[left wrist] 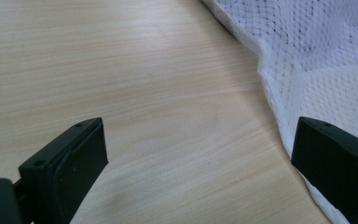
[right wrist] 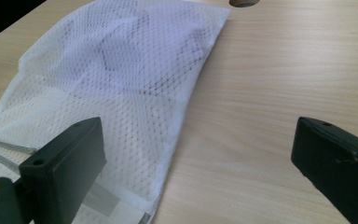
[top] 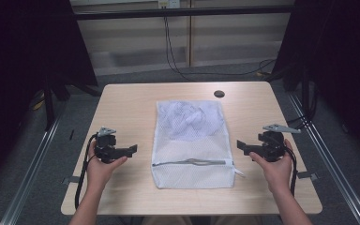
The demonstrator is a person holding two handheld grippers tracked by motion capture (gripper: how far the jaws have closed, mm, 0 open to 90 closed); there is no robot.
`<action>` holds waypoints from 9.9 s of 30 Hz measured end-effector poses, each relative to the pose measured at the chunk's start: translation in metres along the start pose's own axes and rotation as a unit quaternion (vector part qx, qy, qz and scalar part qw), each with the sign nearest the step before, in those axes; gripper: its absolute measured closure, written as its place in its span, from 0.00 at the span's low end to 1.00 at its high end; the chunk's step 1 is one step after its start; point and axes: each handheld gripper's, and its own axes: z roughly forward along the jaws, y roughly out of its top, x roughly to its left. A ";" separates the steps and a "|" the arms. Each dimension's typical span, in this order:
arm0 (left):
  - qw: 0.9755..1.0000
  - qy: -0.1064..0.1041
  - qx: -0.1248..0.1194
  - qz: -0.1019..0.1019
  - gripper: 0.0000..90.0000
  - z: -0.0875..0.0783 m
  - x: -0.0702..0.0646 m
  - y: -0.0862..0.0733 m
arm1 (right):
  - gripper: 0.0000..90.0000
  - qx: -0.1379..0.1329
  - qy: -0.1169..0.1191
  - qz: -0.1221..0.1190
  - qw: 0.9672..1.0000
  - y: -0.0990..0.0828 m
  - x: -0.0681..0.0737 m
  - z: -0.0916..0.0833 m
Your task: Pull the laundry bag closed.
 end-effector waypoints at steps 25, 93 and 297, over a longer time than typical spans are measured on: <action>0.999 -0.044 0.005 0.003 0.05 -0.003 -0.010 0.002 | 0.09 0.057 0.064 -0.047 0.995 0.002 0.064 0.036; 0.992 -0.120 0.043 -0.014 0.07 -0.005 -0.026 -0.022 | 0.52 0.134 0.222 0.006 0.966 0.007 0.178 0.110; 0.952 -0.261 0.096 -0.124 0.98 0.023 -0.070 -0.011 | 0.96 0.156 0.307 0.086 0.935 0.016 0.162 0.108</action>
